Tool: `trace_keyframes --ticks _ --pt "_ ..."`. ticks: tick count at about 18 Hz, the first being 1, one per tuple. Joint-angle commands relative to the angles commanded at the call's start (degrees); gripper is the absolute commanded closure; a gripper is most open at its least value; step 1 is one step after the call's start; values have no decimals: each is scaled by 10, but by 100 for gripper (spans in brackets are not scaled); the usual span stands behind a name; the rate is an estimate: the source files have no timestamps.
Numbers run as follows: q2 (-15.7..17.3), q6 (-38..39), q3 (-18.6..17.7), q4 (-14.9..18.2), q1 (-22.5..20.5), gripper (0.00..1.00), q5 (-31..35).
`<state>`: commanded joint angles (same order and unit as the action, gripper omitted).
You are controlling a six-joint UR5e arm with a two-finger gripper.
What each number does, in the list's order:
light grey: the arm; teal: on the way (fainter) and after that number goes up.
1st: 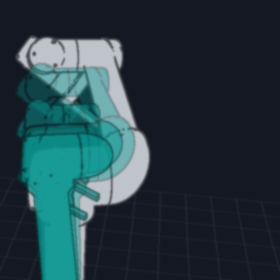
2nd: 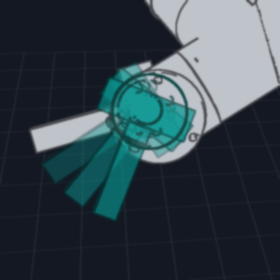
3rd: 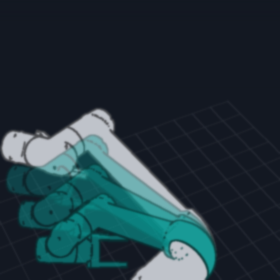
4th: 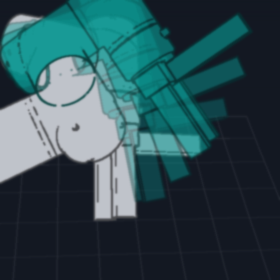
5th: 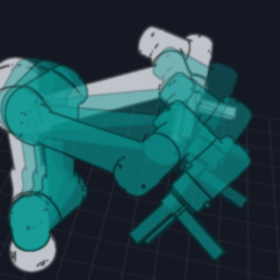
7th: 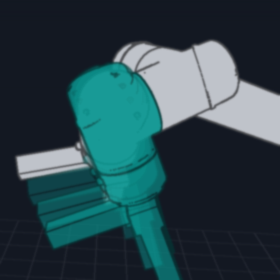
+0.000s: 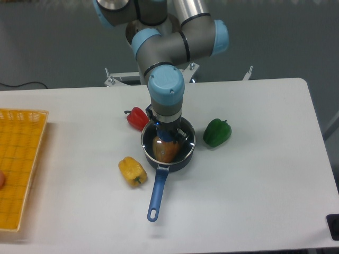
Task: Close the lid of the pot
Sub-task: 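Hold the glass lid resting on the saucepan rim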
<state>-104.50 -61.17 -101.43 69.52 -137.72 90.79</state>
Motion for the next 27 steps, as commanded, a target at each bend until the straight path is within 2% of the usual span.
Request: trace_keyframes --ticks 7,17,27 --pt "-1 -1 0 -2 0 49 0" --pt "0 -6 3 -1 -3 41 2" --pt "0 -5 0 -1 -1 39 2"
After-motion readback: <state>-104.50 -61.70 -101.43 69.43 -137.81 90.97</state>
